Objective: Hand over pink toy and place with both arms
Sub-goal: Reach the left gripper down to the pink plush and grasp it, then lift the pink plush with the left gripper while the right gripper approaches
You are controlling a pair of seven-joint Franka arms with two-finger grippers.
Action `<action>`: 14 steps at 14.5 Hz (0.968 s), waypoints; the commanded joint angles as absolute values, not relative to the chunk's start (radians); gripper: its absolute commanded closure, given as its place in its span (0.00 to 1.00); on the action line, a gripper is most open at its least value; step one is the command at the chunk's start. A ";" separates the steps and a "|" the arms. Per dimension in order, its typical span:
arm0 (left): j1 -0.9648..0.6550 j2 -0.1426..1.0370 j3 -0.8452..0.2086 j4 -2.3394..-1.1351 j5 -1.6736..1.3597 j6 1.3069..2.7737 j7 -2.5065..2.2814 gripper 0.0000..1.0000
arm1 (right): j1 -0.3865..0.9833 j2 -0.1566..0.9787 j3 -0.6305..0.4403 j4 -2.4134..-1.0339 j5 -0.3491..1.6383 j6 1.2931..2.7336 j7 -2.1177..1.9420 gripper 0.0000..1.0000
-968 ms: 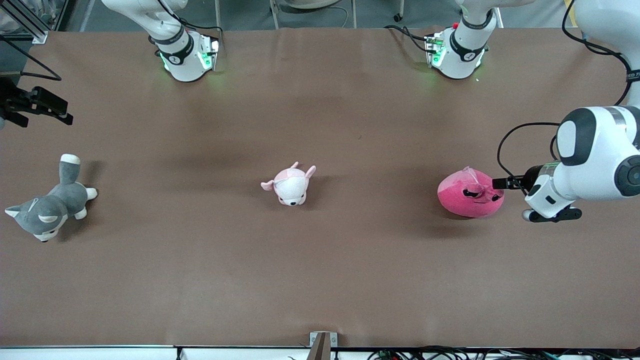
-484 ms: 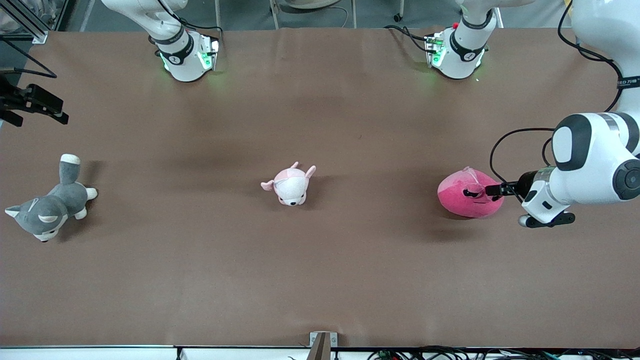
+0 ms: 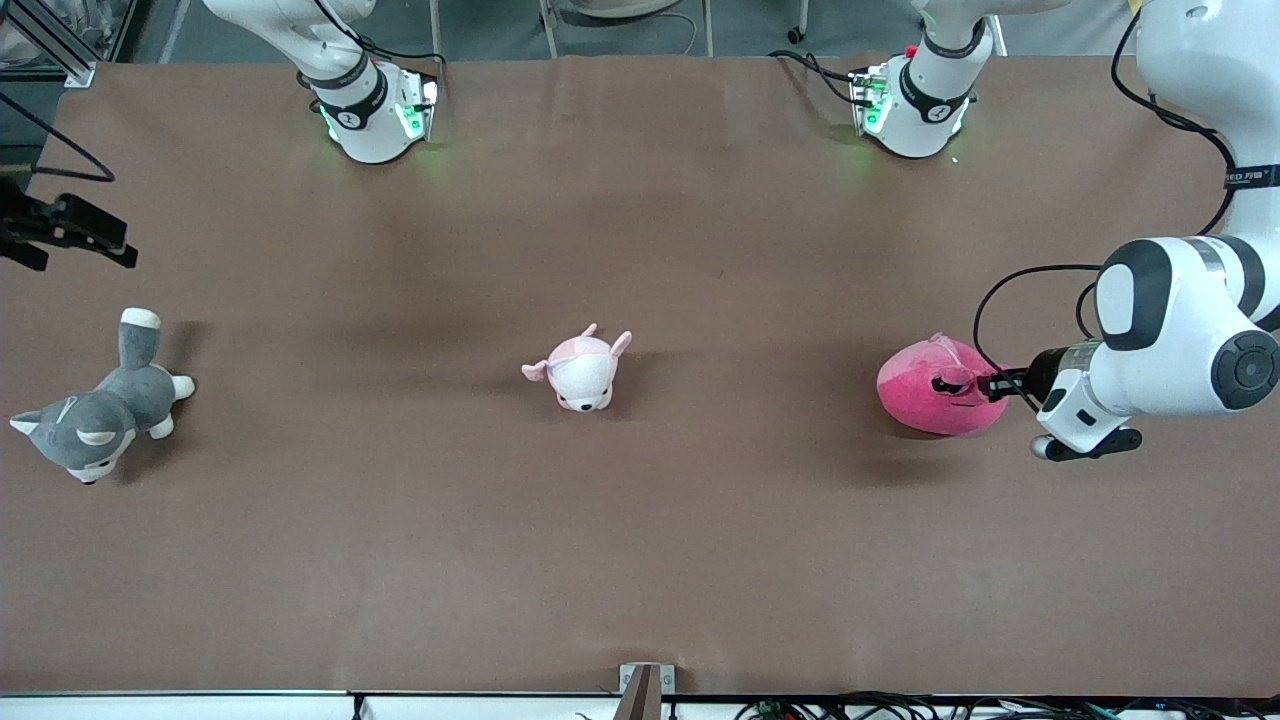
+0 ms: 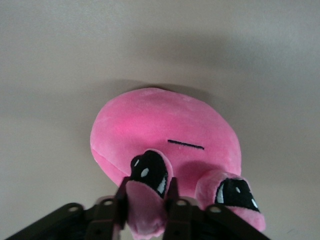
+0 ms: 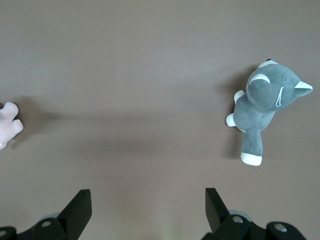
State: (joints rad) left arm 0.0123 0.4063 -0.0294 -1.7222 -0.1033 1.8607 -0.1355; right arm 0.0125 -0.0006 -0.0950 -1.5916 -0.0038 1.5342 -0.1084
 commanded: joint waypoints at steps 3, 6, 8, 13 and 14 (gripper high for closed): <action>-0.021 0.367 -0.037 -1.651 -0.083 1.783 -0.259 1.00 | -0.025 0.197 -0.091 -1.529 -0.011 1.589 -0.133 0.00; -0.052 0.298 -0.067 -1.603 -0.090 1.671 -0.336 1.00 | -0.025 0.206 -0.091 -1.529 -0.011 1.609 -0.126 0.00; -0.051 0.259 -0.138 -1.547 -0.097 1.605 -0.424 1.00 | -0.021 0.204 -0.089 -1.531 0.003 1.608 -0.077 0.00; -0.054 0.252 -0.351 -1.361 -0.201 1.480 -0.714 1.00 | 0.115 0.183 -0.080 -1.529 0.017 1.560 0.428 0.00; -0.058 0.253 -0.391 -1.338 -0.219 1.483 -0.773 1.00 | 0.168 0.172 -0.080 -1.528 0.024 1.554 0.569 0.00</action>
